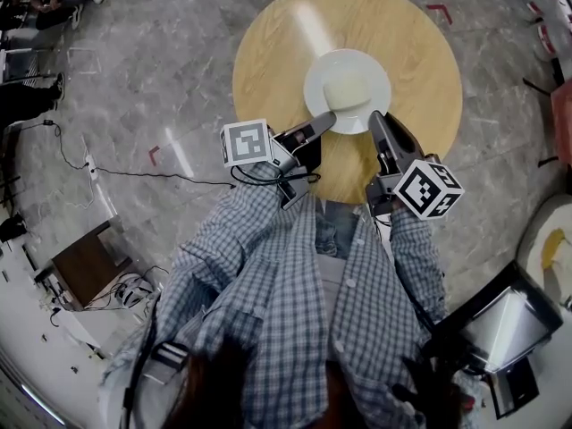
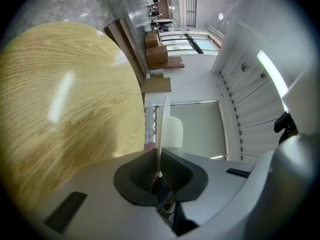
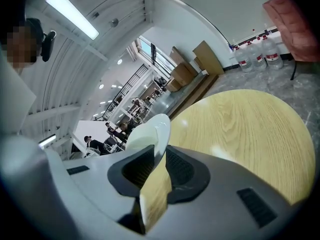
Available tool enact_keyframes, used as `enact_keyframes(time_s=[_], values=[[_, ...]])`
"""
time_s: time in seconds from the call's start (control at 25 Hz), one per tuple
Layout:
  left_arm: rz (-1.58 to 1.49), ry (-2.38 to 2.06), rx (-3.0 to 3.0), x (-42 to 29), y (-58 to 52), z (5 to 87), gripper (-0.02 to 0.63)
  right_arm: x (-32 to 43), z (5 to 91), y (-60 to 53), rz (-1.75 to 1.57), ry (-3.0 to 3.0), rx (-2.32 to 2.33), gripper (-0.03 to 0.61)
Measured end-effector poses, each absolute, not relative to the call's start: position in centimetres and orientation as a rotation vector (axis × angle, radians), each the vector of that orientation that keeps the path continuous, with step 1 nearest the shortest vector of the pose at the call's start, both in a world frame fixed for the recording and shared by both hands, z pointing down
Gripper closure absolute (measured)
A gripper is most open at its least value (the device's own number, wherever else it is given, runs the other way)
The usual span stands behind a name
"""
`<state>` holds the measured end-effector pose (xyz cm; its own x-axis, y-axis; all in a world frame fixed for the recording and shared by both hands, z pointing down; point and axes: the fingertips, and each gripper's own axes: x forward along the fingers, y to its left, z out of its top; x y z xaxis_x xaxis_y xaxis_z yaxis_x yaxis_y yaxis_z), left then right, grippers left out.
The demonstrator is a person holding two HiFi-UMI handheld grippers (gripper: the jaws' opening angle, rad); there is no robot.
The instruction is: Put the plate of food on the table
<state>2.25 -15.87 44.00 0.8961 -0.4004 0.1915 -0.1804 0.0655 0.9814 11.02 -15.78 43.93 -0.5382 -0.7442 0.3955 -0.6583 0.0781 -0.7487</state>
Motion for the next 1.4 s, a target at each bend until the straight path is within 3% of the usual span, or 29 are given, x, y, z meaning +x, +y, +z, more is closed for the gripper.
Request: enact_keyframes(time_s=[1.4], values=[[-0.049, -0.539, 1.341, 2.8, -17.0, 55.1, 0.594, 11.7, 55.1, -17.1, -1.77, 2.114, -1.539, 0.503]])
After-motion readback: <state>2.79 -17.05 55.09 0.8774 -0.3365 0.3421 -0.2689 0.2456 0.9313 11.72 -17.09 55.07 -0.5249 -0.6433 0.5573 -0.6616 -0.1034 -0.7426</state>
